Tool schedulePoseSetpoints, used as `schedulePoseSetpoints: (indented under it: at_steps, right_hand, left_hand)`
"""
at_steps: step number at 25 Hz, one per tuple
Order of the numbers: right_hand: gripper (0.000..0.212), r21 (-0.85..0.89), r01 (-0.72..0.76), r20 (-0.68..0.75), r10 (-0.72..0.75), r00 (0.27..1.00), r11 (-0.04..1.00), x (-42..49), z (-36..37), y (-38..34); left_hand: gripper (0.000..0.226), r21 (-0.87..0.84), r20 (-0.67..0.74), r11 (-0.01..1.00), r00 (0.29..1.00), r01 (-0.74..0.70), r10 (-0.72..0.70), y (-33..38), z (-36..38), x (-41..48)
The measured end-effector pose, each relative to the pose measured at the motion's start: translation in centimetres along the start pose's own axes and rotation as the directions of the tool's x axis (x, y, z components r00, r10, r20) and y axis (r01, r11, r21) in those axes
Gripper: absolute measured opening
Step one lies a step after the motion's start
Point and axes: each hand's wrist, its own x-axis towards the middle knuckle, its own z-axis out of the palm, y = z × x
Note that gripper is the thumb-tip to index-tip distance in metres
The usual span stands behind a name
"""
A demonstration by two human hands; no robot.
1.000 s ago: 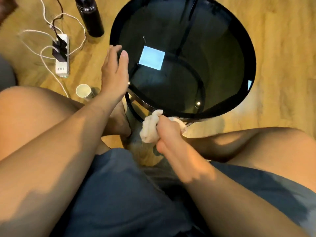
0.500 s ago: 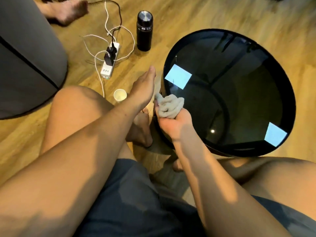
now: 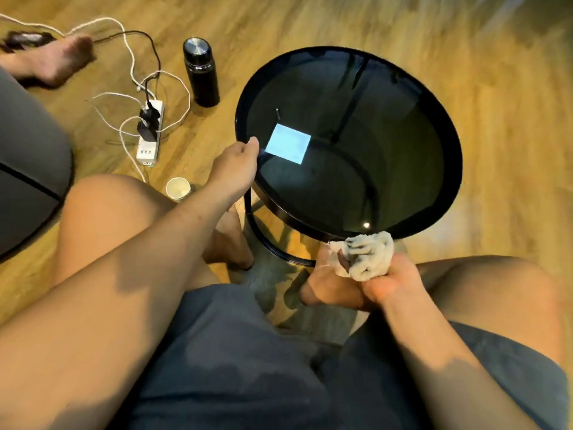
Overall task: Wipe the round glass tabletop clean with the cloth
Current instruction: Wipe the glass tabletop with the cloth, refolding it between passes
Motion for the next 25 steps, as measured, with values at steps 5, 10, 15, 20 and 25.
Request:
schedulePoseSetpoints:
  at_steps: [5,10,15,20,25]
  right_hand:
    - [0.038,0.279,0.242,-0.283,-0.161,0.945,0.929,2.8,-4.9,-4.6]
    - [0.039,0.015,0.459,0.082,-0.459,0.885,0.888,-1.3,0.1,-2.5]
    - [0.017,-0.157,0.456,0.2,-0.424,0.883,0.876,-2.1,1.7,-2.5]
    - [0.018,0.056,0.266,0.344,-0.269,0.9,0.962,-1.1,0.9,-2.0]
    - [0.026,0.009,0.271,0.292,-0.262,0.92,0.963,-0.6,1.6,-1.8]
  left_hand:
    - [0.042,0.156,0.134,0.972,0.979,-0.176,0.156,4.6,4.4,-5.0]
    - [0.053,-0.188,0.627,0.981,0.775,0.052,0.079,6.7,7.9,-9.1]
    - [0.048,-0.357,0.388,0.934,0.915,0.035,0.114,3.2,6.8,-8.6]
    - [0.043,-0.634,0.522,0.682,0.853,0.366,0.027,1.1,4.6,-8.0]
    - [0.032,-0.672,0.571,0.618,0.817,0.408,0.082,0.3,4.7,-8.5]
